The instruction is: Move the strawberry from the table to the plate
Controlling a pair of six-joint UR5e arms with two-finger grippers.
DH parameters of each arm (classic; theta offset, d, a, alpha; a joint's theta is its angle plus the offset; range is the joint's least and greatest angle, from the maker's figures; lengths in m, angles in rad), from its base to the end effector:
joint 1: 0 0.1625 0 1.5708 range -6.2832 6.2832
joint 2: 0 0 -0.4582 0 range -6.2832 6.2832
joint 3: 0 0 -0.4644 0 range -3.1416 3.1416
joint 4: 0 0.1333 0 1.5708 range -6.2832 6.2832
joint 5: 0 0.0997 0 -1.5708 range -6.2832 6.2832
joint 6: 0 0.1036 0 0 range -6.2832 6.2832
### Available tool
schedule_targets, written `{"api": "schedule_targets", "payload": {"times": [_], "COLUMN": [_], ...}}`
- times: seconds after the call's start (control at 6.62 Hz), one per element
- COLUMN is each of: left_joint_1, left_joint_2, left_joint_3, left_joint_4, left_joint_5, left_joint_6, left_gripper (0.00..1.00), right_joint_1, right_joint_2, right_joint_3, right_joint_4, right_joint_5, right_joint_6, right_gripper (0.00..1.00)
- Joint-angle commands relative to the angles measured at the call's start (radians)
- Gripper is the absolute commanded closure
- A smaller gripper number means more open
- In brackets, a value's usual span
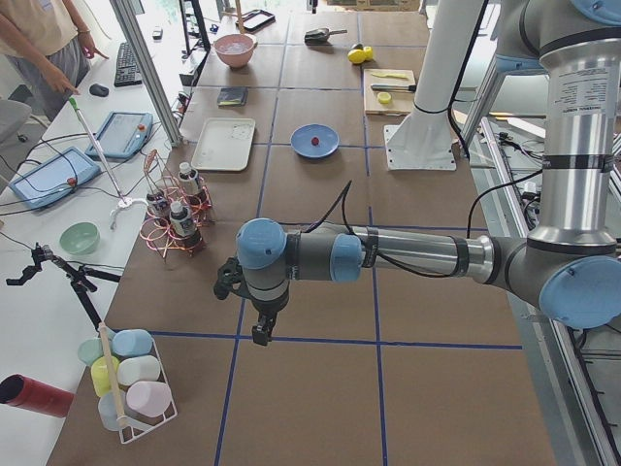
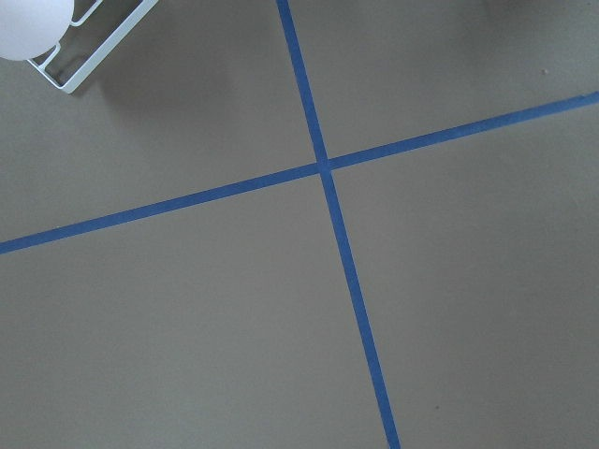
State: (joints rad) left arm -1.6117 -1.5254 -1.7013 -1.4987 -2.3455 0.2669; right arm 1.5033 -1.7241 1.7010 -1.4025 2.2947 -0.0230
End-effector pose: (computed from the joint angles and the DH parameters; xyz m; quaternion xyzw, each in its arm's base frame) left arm -0.0830 -0.5396 0.6535 0.0639 0.3723 0.1068 0.9197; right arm 0.0305 -0.5074 0.6884 0.0600 -0.3546 -0.0679 0.9306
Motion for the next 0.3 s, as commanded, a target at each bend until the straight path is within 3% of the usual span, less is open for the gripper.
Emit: {"api": "schedule_targets", "payload": {"times": [0.0,0.15], "left_joint_1": [-0.001,-0.001], "left_joint_2": [0.004,0.002], "left_joint_3": [-0.001,-0.001], "left_joint_4": [0.0,0.0], "left_joint_5": [0.002,0.002], "left_joint_6": [0.0,0.0], "left_gripper": [0.0,0.0], "right_joint_1": [0.0,0.0], "right_joint_2": [0.0,0.0], "right_joint_3": [0.0,0.0], "right_joint_4": [-0.001,-0.001], "right_joint_5": [0.0,0.0], "right_joint_6": [0.0,0.0], "right_gripper": [0.0,0.0]}}
